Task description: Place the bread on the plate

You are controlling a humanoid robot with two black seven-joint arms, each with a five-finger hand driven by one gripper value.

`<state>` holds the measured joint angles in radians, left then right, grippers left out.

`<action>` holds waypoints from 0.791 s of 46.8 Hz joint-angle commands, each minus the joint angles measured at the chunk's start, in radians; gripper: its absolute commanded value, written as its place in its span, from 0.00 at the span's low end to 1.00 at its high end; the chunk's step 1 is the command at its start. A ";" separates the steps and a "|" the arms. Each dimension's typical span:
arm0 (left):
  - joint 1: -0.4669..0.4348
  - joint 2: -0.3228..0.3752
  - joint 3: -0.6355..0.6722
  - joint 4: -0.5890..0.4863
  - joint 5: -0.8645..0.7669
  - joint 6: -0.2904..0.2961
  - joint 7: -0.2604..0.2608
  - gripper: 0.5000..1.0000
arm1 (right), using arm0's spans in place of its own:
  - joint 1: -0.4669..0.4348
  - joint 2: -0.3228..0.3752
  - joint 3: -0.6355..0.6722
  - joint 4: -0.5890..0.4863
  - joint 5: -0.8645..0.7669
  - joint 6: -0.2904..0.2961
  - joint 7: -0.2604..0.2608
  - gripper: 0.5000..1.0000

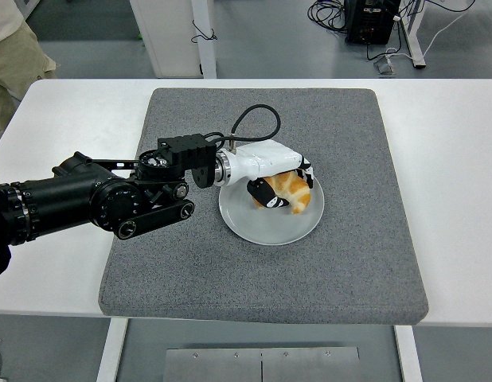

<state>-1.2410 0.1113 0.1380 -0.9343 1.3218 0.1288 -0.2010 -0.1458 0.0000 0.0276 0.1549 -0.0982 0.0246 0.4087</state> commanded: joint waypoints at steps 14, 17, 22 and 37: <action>0.014 0.007 -0.003 0.003 -0.010 -0.006 0.005 0.84 | 0.000 0.000 0.000 0.000 0.000 0.000 0.001 1.00; 0.014 0.011 -0.005 0.003 -0.013 -0.008 0.005 0.92 | 0.000 0.000 0.000 0.000 0.000 0.000 0.001 1.00; 0.012 0.021 -0.003 0.002 -0.013 -0.009 0.003 0.94 | 0.000 0.000 0.000 0.000 0.000 0.000 0.001 1.00; 0.006 0.070 -0.044 -0.064 -0.038 -0.011 -0.018 0.94 | 0.000 0.000 0.000 0.000 0.000 0.000 0.001 1.00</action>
<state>-1.2292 0.1685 0.1113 -0.9780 1.2965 0.1181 -0.2038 -0.1458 0.0000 0.0277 0.1549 -0.0982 0.0245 0.4098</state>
